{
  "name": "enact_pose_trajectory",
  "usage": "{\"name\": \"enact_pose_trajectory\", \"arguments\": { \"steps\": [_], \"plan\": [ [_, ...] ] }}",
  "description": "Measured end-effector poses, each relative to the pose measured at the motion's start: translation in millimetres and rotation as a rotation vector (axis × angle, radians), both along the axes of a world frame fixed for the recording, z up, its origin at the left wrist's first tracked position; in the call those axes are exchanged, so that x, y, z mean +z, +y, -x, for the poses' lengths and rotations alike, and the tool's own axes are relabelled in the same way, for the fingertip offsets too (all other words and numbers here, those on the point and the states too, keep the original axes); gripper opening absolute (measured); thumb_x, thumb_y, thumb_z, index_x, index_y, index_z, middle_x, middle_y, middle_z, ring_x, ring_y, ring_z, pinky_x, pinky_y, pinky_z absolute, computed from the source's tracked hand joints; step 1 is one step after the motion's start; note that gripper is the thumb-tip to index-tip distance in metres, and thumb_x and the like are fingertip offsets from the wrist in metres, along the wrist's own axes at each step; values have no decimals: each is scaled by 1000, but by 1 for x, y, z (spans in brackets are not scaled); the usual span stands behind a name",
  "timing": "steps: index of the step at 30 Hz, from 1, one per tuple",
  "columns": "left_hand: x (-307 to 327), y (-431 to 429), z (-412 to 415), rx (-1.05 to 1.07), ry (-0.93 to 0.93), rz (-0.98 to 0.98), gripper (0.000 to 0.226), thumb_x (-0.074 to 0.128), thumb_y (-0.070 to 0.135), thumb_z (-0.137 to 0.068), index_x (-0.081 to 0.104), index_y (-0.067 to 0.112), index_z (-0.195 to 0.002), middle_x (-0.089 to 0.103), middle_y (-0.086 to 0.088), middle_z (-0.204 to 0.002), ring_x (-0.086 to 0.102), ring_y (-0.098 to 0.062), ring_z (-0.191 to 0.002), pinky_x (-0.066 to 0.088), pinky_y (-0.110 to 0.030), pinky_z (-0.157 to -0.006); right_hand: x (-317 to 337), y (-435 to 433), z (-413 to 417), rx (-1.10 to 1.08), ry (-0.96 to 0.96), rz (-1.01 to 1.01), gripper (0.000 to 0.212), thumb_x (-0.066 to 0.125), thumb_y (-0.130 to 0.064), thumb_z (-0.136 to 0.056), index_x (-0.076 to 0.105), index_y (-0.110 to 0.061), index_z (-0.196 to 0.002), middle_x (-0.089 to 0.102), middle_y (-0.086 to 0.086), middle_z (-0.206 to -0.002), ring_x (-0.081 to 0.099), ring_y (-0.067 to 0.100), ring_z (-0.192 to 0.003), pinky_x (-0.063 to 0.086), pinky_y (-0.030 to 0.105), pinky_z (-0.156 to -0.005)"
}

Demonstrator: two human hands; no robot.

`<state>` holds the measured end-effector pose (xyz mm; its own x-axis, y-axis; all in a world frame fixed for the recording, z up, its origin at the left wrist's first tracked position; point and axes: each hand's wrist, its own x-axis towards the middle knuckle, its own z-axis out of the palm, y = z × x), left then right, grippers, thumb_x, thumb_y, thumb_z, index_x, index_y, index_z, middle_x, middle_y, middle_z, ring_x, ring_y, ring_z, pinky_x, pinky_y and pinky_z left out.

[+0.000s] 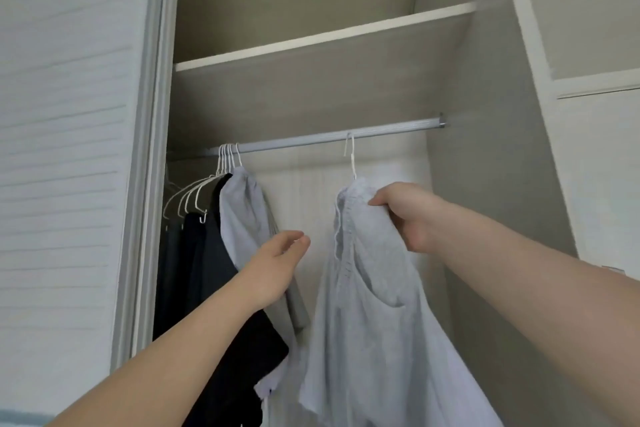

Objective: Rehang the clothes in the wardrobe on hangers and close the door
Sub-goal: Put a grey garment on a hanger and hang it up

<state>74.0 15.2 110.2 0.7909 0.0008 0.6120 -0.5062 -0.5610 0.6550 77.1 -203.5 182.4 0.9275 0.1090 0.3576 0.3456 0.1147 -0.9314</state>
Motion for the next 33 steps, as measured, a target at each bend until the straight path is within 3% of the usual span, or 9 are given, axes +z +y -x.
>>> {"name": "enact_pose_trajectory", "arguments": {
  "steps": [3,8,13,18,21,25,28,30,33],
  "plan": [
    [17,10,2,-20,-39,8,30,46,52,-100,60,35,-119,59,21,-121,51,6,-111,35,-13,-85,12,29,-19,81,-18,-79,11,50,0,-95,59,-5,-94,64,8,-60,63,20,-48,51,26,-42],
    [42,14,9,-58,-51,-59,32,48,64,-91,65,39,-101,69,23,-96,61,13,-90,43,-19,-77,17,73,-59,172,-74,-118,11,64,-5,-90,63,-8,-101,66,6,-77,67,17,-67,57,28,-59],
    [70,21,-6,159,-35,-291,28,61,39,-94,69,12,-97,57,4,-69,54,-10,-58,40,-19,-53,17,115,-97,179,-161,-70,14,69,-14,-86,68,-9,-99,65,5,-79,60,14,-69,51,23,-60],
    [81,31,-45,494,-201,-429,15,43,4,-98,58,0,-96,61,-21,-108,57,-30,-97,33,-23,-64,27,137,-137,119,-264,8,29,58,-43,-93,68,-17,-94,64,-6,-90,55,13,-87,44,30,-74],
    [82,52,-70,545,-292,-394,19,43,5,-97,59,-4,-98,57,-13,-99,56,-32,-95,40,-26,-71,40,138,-163,177,-233,-38,43,37,-51,-99,60,-16,-86,66,4,-110,56,20,-108,41,38,-89],
    [83,73,-86,511,-333,-395,19,40,1,-99,58,5,-93,50,4,-89,49,-18,-83,34,-4,-58,62,136,-199,386,-155,-7,88,22,-84,-84,40,-21,-142,56,24,-136,43,31,-136,25,52,-112],
    [86,84,-96,529,-325,-467,29,37,10,-103,57,4,-125,61,-4,-116,58,-24,-98,44,-24,-78,79,136,-220,584,-142,91,111,14,-99,-65,5,-38,-156,57,25,-135,31,37,-144,7,62,-116],
    [90,89,-105,594,-304,-517,30,37,22,-106,55,8,-125,63,-8,-112,58,-29,-104,45,-35,-85,89,138,-234,658,-141,132,113,12,-102,-59,-1,-42,-155,58,24,-134,27,39,-145,1,67,-112],
    [96,96,-118,660,-310,-536,19,36,29,-106,48,25,-93,54,5,-83,54,-25,-85,32,-33,-68,102,147,-254,731,-159,160,117,12,-104,-55,0,-43,-155,47,25,-145,15,41,-148,-9,72,-108]
  ]
}}
